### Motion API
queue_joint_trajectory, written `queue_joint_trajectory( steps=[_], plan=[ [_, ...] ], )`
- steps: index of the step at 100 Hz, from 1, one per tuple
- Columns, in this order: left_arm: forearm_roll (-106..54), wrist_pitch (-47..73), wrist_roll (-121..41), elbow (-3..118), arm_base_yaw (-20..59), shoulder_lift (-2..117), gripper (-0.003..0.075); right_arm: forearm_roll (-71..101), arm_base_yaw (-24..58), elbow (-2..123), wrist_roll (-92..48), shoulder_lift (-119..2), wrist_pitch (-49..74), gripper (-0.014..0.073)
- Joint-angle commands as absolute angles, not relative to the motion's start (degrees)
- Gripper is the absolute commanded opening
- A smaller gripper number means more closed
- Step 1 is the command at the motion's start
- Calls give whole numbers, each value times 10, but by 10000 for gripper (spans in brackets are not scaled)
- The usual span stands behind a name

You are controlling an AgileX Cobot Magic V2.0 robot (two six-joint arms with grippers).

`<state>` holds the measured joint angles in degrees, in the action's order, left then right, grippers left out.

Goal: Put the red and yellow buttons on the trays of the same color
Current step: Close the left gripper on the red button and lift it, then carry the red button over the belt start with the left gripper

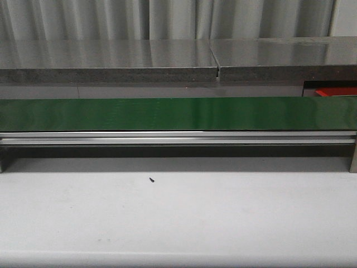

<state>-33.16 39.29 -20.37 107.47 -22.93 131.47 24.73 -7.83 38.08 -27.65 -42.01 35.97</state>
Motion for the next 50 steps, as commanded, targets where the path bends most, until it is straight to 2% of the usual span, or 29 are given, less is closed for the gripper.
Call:
queue_joint_trajectory(
  steps=[1,39,50],
  plan=[
    [-350,374,-199,1093,-228,1280,551,255,-77,395,-282,-416,330,-67],
    [-349,372,-199,1093,-228,1279,78,255,-77,395,-282,-416,330,-67],
    [-356,378,-199,1093,-228,1268,3,255,-77,395,-282,-416,330,-67]
  ],
)
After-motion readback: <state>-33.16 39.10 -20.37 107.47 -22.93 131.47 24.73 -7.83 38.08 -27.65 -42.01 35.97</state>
